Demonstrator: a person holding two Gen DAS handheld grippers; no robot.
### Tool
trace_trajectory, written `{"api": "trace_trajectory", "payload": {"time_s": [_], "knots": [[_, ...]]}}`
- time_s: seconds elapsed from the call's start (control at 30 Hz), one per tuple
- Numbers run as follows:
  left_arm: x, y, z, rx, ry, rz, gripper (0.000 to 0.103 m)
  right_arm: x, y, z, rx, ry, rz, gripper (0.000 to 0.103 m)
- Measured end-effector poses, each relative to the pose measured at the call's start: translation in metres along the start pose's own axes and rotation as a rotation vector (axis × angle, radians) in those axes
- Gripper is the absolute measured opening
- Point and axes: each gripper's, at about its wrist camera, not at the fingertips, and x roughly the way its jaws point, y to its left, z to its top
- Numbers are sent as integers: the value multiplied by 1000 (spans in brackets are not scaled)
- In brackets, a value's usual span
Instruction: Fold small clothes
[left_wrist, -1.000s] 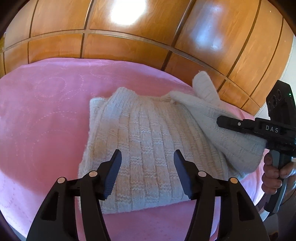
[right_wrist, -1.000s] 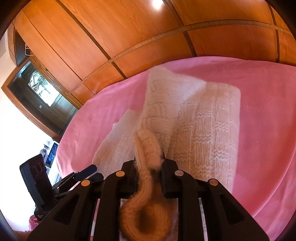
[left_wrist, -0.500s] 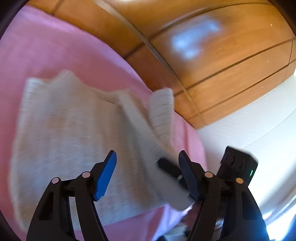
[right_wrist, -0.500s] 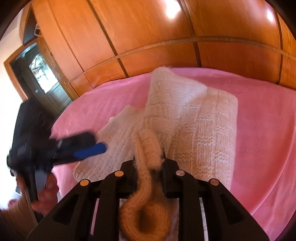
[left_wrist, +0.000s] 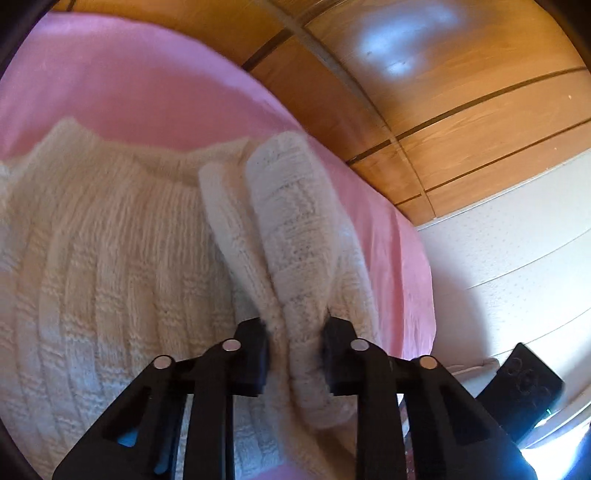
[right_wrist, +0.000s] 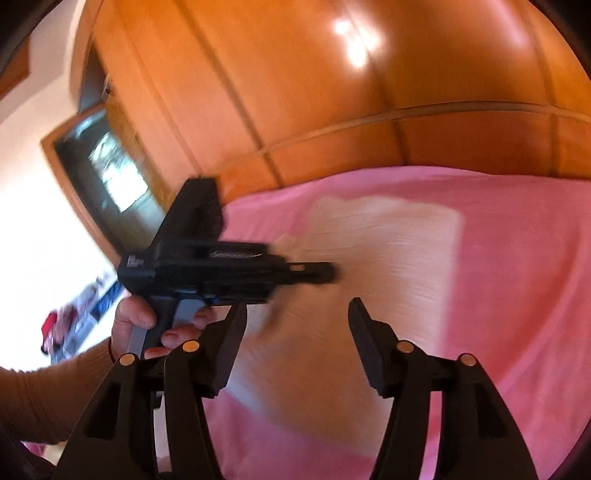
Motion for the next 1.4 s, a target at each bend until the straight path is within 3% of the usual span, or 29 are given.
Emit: {"api": "trace_trajectory", "payload": {"time_s": [0.17,0.27,0.4,0.6,0.73,0.8,0.87,0.93,1.0,1.17,1.3,1.4], "knots": [[-30,-27,7,91,-69,0,17,-12,-45,-18,122,24,-123,51],[-58,-39,8,157,-107,20,17,-1,-34,-23,108,46,-93,43],[-96,-17,5,181,-148,100,16,31,11,-29,20,101,-2,39],[-123,56,-1,77,-158,276,16,94,58,-41,-57,197,27,39],[-115,106,-13,-34,-134,314,16,108,76,-50,-127,220,11,40],[-120,118,-18,-80,-163,291,25,108,80,-51,-148,229,11,40],[-129,119,-20,-107,-199,336,41,103,78,-50,-159,240,23,41],[-142,113,-20,-109,-258,366,41,91,69,-40,-148,236,42,40],[-159,96,-22,-64,-341,378,41,78,62,-27,-137,192,27,41],[-159,49,-31,80,-423,386,41,83,42,19,-90,91,-65,42],[-121,32,-32,172,-392,449,41,115,34,40,-48,78,-146,42],[-98,52,-41,199,-308,568,41,150,33,36,-98,122,-231,43]]}}
